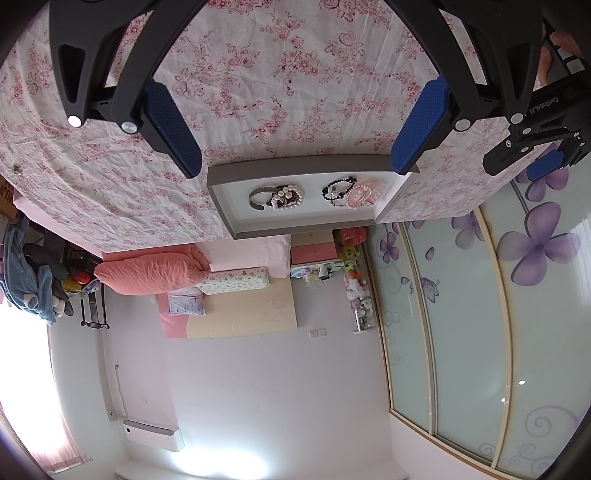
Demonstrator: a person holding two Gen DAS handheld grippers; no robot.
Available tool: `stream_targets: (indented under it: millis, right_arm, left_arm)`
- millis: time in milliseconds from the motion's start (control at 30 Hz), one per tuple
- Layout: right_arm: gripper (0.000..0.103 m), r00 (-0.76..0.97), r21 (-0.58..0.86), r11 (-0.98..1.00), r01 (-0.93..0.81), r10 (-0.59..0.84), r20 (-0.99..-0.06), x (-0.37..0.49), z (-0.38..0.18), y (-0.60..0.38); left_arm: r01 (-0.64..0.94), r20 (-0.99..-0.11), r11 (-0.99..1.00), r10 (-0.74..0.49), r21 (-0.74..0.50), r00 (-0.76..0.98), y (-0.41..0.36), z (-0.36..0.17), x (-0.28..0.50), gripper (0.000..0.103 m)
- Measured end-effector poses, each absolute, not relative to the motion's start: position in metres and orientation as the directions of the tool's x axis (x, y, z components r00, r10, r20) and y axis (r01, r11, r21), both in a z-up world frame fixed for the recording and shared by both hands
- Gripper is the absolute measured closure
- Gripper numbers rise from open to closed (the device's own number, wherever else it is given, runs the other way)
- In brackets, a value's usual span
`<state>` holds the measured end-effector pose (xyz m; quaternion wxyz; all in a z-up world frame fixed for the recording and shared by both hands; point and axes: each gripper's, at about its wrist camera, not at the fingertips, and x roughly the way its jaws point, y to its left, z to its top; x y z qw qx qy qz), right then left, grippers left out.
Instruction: Organize jewelry
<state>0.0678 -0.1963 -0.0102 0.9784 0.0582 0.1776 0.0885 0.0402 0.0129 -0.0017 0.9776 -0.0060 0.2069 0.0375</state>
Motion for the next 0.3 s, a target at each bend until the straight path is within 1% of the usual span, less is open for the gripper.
stream_targets:
  millis: [300]
  right_arm:
    - [0.002, 0.921, 0.146, 0.977, -0.152, 0.194, -0.339, 0.0677, -0.0093, -0.1962]
  left_arm:
    - [-0.072, -0.412, 0.997, 0.065, 0.000, 0.909, 0.0142, -0.0020, 0.0398, 0.004]
